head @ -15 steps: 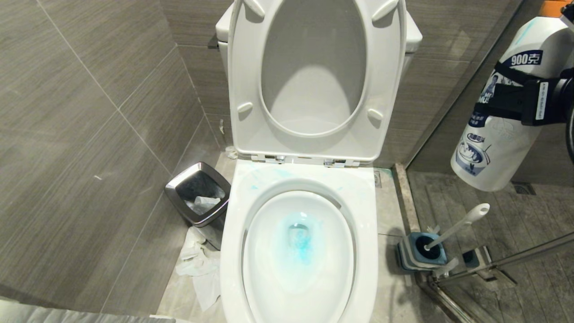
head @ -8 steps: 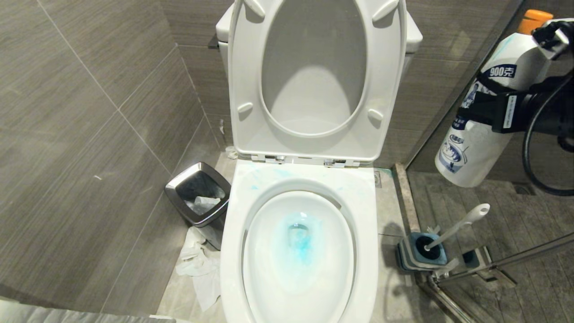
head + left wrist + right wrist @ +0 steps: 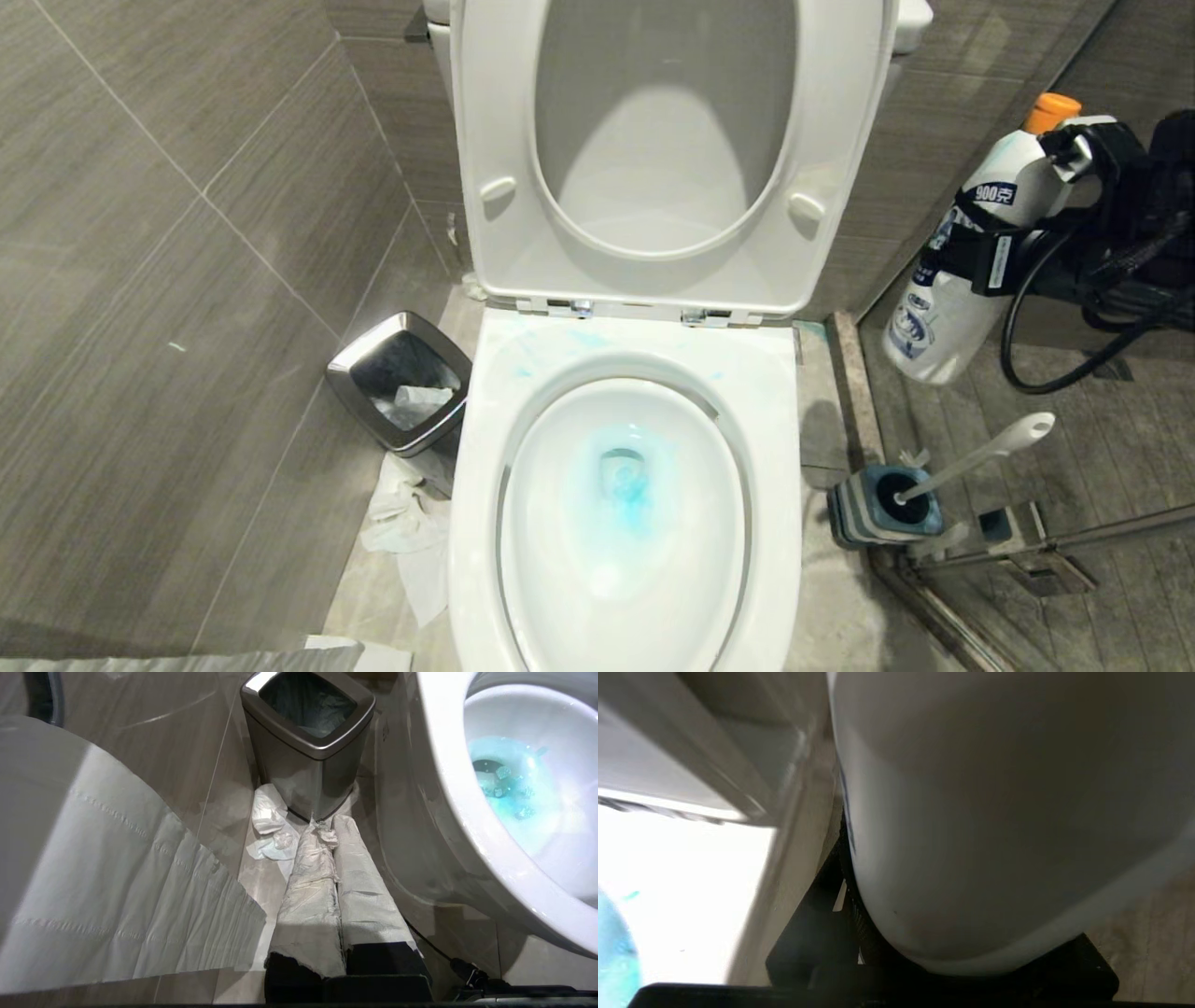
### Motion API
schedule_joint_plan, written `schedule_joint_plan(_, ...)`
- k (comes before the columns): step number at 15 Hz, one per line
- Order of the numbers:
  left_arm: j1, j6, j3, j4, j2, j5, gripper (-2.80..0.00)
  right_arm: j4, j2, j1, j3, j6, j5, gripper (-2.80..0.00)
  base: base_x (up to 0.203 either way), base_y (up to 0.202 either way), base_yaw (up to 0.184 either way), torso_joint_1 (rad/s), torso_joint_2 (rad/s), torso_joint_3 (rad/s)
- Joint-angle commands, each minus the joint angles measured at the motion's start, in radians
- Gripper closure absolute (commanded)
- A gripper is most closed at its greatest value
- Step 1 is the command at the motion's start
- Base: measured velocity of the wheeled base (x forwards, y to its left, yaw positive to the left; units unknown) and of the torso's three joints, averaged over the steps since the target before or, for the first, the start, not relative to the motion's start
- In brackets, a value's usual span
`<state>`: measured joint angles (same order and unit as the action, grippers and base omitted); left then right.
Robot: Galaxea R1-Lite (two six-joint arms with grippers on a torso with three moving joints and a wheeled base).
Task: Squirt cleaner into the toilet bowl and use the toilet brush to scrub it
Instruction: Place the cleaning agent on the floor
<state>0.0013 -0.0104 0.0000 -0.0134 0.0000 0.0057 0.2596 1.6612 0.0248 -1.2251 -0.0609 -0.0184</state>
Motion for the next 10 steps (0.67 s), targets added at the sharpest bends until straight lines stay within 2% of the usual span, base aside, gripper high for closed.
schedule_joint_plan(1,0.0,0.0,0.008,0.0,0.0,0.0,0.0,0.004,0.06,-0.031,-0.004,-0.001,0.02,0.0,0.0,0.0,0.0,0.002,0.01,-0.193)
schedule_joint_plan(3,0.0,0.0,0.008,0.0,0.0,0.0,0.0,0.02,0.106,-0.038,-0.016,0.0,0.028,0.0,0.0,0.0,0.0,0.013,0.01,-0.199)
schedule_joint_plan(7,0.0,0.0,0.008,0.0,0.0,0.0,0.0,0.165,0.219,-0.039,-0.017,-0.001,0.031,0.0,0.0,0.0,0.0,0.003,0.0,-0.203)
schedule_joint_plan(10,0.0,0.0,0.008,0.0,0.0,0.0,0.0,0.25,0.288,-0.038,-0.031,-0.006,0.071,0.0,0.0,0.0,0.0,0.003,0.0,-0.197)
